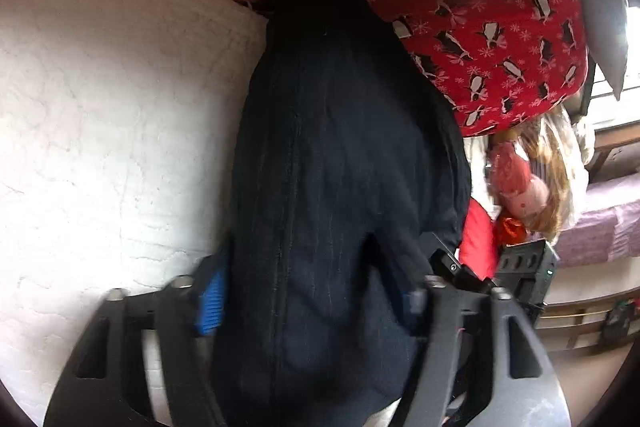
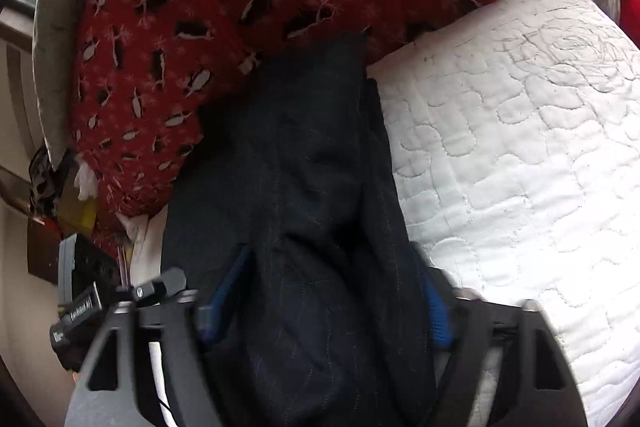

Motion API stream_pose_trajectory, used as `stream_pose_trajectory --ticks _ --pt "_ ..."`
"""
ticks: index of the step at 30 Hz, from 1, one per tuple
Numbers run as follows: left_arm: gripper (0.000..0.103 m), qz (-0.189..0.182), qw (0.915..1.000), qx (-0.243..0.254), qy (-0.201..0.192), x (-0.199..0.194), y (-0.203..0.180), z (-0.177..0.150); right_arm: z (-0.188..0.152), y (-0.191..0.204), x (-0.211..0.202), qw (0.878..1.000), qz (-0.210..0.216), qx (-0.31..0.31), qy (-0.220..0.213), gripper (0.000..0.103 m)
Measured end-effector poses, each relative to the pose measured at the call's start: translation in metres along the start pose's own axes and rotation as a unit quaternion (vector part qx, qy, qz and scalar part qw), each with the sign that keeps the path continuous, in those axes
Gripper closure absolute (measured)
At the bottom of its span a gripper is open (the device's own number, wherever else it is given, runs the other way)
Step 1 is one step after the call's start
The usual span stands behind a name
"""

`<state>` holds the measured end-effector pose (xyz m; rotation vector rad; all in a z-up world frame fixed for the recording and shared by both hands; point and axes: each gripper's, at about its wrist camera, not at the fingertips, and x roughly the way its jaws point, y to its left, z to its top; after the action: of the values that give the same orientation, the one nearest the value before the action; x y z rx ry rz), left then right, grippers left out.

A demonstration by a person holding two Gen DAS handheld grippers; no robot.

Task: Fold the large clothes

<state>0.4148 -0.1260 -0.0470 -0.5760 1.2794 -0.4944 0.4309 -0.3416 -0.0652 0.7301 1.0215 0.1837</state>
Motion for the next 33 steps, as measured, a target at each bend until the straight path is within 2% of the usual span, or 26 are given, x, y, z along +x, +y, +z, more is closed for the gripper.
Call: stream_pose_trajectory --ticks 1,4,6,9,12,17,20,24,28,31,33 --pt "0.062 0.008 0.9999 0.008 -0.005 -0.001 -0.003 -0.001 -0.002 0.001 0.0 1.0 0.0 -0.007 0.0 0.061" --pt "0.082 0.024 0.9987 0.039 -0.024 -0.012 -0.014 -0.006 -0.007 0.016 -0.01 0.998 -0.018 -0.046 -0.026 0.075" --pt "0.086 0.031 0.9974 0.052 -0.038 -0.024 -0.022 -0.012 -0.012 0.028 -0.018 0.997 -0.03 -0.051 -0.046 0.079" --pt "0.086 0.047 0.9954 0.067 -0.05 -0.041 -0.029 -0.022 -0.018 0.046 -0.03 0.994 -0.041 -0.066 -0.07 0.082" --pt "0.087 0.059 0.9934 0.076 -0.063 -0.061 -0.031 -0.037 -0.029 0.064 -0.043 0.993 -0.034 -0.071 -0.083 0.086" --pt "0.087 0.091 0.9875 0.096 -0.085 -0.098 -0.023 -0.067 -0.059 0.089 -0.056 0.995 -0.011 -0.073 -0.075 0.087" --pt "0.087 0.102 0.9879 0.084 -0.081 -0.118 -0.006 -0.081 -0.077 0.102 -0.053 0.997 0.004 -0.06 -0.056 0.087" --pt "0.087 0.106 0.989 0.065 -0.08 -0.151 0.025 -0.104 -0.111 0.122 -0.051 0.997 0.046 -0.044 -0.032 0.087" --pt "0.086 0.115 0.9888 0.052 -0.08 -0.175 0.055 -0.126 -0.145 0.125 -0.048 0.996 0.092 -0.011 -0.013 0.087" --pt "0.078 0.134 0.9883 0.034 -0.063 -0.165 0.078 -0.133 -0.169 0.119 -0.031 0.996 0.091 0.017 0.001 0.086" --pt "0.073 0.169 0.9839 0.026 -0.05 -0.156 0.096 -0.137 -0.179 0.111 -0.017 0.998 0.057 0.03 0.008 0.08"
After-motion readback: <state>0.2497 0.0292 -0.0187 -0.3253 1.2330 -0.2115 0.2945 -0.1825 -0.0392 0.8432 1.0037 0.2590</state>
